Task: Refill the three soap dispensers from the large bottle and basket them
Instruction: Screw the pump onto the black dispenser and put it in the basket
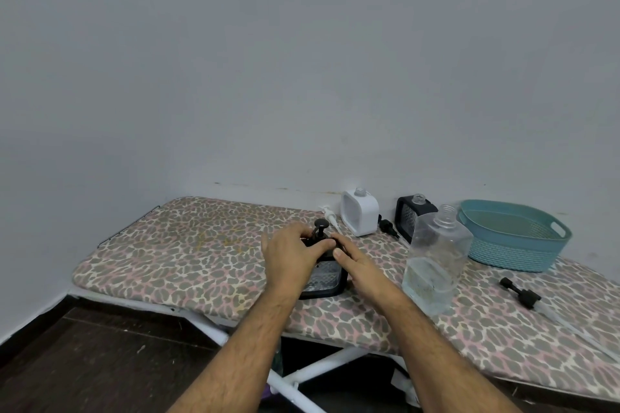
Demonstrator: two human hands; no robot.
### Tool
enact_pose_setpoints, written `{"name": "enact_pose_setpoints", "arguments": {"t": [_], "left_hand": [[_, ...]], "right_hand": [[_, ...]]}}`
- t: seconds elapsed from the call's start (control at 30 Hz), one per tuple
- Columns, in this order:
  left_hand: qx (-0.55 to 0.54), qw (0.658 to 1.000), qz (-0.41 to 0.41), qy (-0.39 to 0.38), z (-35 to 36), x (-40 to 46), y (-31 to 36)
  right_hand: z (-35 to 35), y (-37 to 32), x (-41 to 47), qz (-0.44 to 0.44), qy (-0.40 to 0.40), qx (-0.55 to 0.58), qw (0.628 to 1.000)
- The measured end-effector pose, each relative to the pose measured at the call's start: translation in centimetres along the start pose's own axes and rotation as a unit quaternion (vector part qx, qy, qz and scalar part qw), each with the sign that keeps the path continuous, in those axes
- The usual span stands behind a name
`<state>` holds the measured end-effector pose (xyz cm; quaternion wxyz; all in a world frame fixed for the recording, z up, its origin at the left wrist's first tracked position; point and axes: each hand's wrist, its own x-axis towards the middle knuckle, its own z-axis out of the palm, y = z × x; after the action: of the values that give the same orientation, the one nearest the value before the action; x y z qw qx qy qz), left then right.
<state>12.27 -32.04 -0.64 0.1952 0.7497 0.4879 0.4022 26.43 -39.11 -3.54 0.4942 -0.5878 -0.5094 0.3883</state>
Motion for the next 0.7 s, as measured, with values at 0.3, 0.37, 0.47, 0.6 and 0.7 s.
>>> {"name": "enact_pose_setpoints", "arguments": {"t": [0.3,0.37,0.47,0.6,0.7], "left_hand": [[-0.084,0.995,0.024,-0.047,-0.8,-0.2,0.2],[-0.077,0.996,0.012,-0.046,-0.6,-0.7,0.4],[-0.075,0.996,-0.003,-0.039,-0.5,-0.9,0.7],[-0.103,0.992,-0.006,-0.073,-0.6,-0.1,0.4],[-0.109,0.99,0.021,-0.085,-0.6,0.5,-0.3]], "right_hand": [[0.1,0.2,0.3,-0.009,0.011,-0.001,1.0],[0.1,0.2,0.2,-0.013,0.012,-0.01,1.0],[-0.4,0.4,0.1,-0.014,0.006,-0.007,1.0],[-1.1,0.5,-0.1,-0.005,-0.006,0.023,1.0],[-1.5,0.3,0.0,-0.009,-0.01,0.006,1.0]]}}
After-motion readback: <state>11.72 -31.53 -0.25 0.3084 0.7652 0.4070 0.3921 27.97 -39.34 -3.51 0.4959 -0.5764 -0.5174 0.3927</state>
